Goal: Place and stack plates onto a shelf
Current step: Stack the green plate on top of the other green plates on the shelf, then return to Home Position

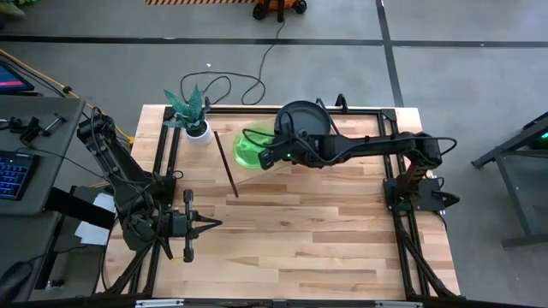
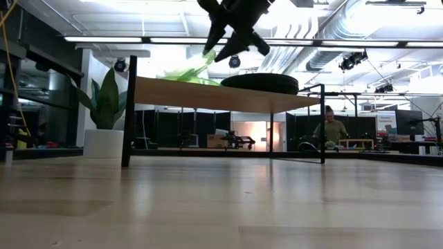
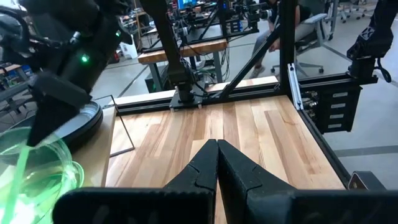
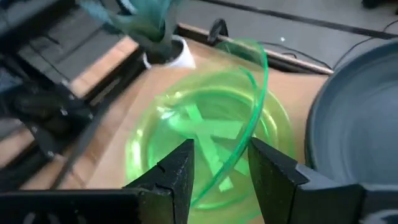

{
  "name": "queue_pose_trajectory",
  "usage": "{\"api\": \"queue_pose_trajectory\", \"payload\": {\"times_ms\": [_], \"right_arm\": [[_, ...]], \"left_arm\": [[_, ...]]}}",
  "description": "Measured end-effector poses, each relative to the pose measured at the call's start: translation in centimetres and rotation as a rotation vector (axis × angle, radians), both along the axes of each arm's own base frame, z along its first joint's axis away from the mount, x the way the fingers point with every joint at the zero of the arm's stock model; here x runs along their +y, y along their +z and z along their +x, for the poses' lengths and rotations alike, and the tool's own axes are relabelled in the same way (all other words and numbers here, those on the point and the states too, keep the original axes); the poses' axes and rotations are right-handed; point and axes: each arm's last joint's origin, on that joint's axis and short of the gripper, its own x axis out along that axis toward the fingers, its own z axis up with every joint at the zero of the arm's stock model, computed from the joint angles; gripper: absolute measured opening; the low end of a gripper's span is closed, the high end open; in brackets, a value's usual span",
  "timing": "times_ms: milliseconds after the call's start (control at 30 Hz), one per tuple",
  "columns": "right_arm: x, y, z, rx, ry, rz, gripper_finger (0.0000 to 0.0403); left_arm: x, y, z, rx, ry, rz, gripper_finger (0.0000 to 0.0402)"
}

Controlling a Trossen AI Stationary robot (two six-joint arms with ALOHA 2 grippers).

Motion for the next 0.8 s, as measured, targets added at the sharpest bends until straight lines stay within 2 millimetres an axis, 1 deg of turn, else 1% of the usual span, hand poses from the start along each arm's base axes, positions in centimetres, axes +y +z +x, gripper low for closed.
{"api": "queue_pose_trajectory", "payload": {"times_ms": [67,200,467,567,633,800], "right_arm": [[-0.1,-0.3,-0.2,0.038,-0.016,-0.021,0.0131],[-0.4,0.0,-0.7,0.06,-0.084,-0.085,0.0131],[-0.3,0.2,-0.5,0.062,-0.027,-0.077,0.0131],[0.2,0.4,-0.6,0.081,0.005,-0.112,0.0131],[1.0,0.8,-1.1,0.117,0.032,-0.147,0.0131],[3.2,2.0,-3.9,0.239,0.005,-0.231,0.0131]], "left_arm": [[0.0,0.0,0.0,0.0,0.001,-0.001,0.0],[0.0,0.0,0.0,0.0,0.001,-0.005,0.0],[0.0,0.0,0.0,0.001,0.0,0.003,0.0],[0.0,0.0,0.0,0.002,0.0,0.004,0.0],[-0.1,-0.1,-0.1,0.007,-0.004,0.007,0.0],[-0.3,-0.6,-0.6,0.038,-0.024,0.029,0.0]]}}
